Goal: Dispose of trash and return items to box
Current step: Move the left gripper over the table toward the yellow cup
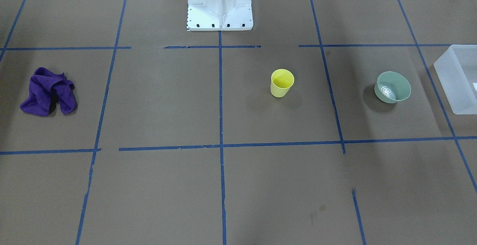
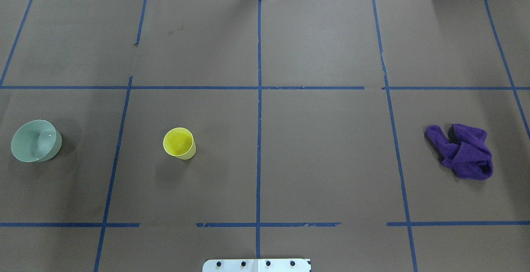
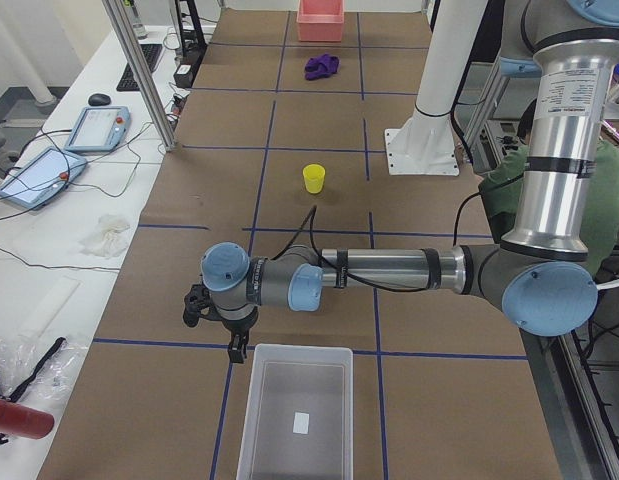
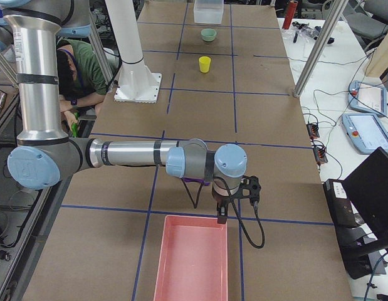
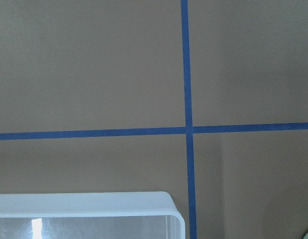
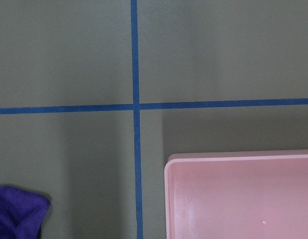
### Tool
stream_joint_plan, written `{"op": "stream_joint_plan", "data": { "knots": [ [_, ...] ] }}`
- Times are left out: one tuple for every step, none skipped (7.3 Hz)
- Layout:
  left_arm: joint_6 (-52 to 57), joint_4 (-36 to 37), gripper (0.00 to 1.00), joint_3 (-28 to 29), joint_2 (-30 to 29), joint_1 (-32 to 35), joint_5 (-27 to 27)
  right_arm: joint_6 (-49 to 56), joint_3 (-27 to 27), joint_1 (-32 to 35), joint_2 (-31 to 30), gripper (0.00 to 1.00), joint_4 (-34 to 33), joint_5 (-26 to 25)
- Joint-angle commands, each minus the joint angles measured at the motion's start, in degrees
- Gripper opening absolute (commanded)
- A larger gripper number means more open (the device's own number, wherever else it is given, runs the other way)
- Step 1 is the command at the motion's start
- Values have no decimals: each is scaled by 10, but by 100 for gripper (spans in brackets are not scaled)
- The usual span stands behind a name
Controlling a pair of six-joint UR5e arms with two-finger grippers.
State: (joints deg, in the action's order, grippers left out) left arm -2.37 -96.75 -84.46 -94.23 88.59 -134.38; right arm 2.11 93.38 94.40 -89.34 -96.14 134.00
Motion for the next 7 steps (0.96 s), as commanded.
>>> {"op": "stream_joint_plan", "data": {
  "knots": [
    [-4, -1, 100, -23, -3, 0, -2, -1, 1, 0, 1, 100, 0, 2],
    [-6, 2, 100, -84, -5, -12, -13, -1, 4, 0, 1, 100, 0, 3],
    [-11, 2, 100, -140, -6, -51, -17, -1, 8, -4, 4, 100, 1, 7],
    [-96, -13, 100, -178, -10, -84, -17, -1, 8, -15, 5, 100, 1, 6],
    [-210, -90, 100, -199, -9, -139, -11, -4, 8, -15, 7, 100, 1, 6],
    [-355, -173, 100, -209, -8, -202, -4, -13, 9, -17, 20, 100, 1, 7],
    [-459, -213, 99, -231, -8, -261, 50, -15, 8, -17, 34, 100, 0, 7]
  ]
}}
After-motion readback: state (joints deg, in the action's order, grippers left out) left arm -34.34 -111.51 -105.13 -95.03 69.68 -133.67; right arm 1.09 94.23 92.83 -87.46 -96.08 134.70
